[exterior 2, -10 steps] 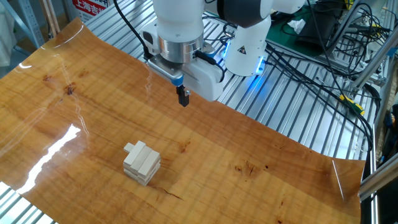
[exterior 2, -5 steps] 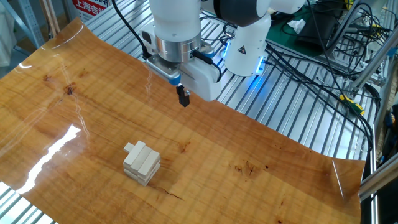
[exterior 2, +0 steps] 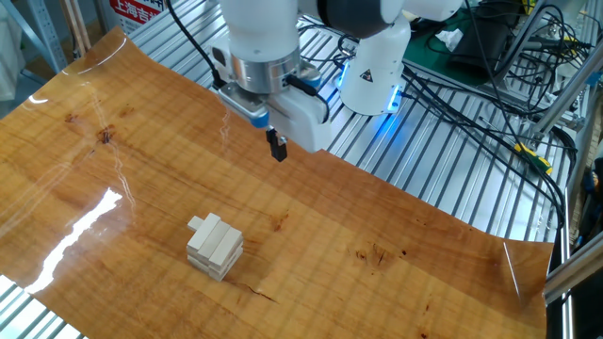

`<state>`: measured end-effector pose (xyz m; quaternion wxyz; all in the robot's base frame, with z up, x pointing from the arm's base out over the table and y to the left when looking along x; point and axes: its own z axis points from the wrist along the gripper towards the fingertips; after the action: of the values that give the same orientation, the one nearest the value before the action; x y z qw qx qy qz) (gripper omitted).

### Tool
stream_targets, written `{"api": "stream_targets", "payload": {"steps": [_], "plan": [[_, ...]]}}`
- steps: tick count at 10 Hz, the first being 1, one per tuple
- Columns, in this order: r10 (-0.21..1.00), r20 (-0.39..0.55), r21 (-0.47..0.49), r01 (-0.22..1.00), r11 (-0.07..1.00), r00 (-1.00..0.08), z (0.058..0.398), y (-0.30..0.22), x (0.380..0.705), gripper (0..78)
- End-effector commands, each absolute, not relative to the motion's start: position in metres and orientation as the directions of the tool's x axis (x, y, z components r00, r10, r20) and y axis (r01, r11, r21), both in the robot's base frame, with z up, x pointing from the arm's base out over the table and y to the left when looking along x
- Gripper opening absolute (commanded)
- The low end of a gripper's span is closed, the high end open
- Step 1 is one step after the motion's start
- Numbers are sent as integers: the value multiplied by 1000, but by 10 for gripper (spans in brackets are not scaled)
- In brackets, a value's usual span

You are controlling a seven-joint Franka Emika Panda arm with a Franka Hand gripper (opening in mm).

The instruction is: Play Jenga

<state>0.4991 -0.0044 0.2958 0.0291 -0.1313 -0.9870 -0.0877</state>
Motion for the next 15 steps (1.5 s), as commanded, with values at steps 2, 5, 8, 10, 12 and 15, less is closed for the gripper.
{"api": "stream_targets", "payload": {"steps": [2,5,8,10,12,15], "plan": [[263,92,176,276,945,-960,295,-9,500,0],[293,107,169,308,936,-950,295,-9,500,0],[313,108,164,328,930,-943,294,-9,499,0],[298,95,137,309,941,-950,294,-8,498,0],[288,71,80,294,953,-955,293,-8,497,0],[267,28,-24,266,964,-963,293,-6,494,0]]}}
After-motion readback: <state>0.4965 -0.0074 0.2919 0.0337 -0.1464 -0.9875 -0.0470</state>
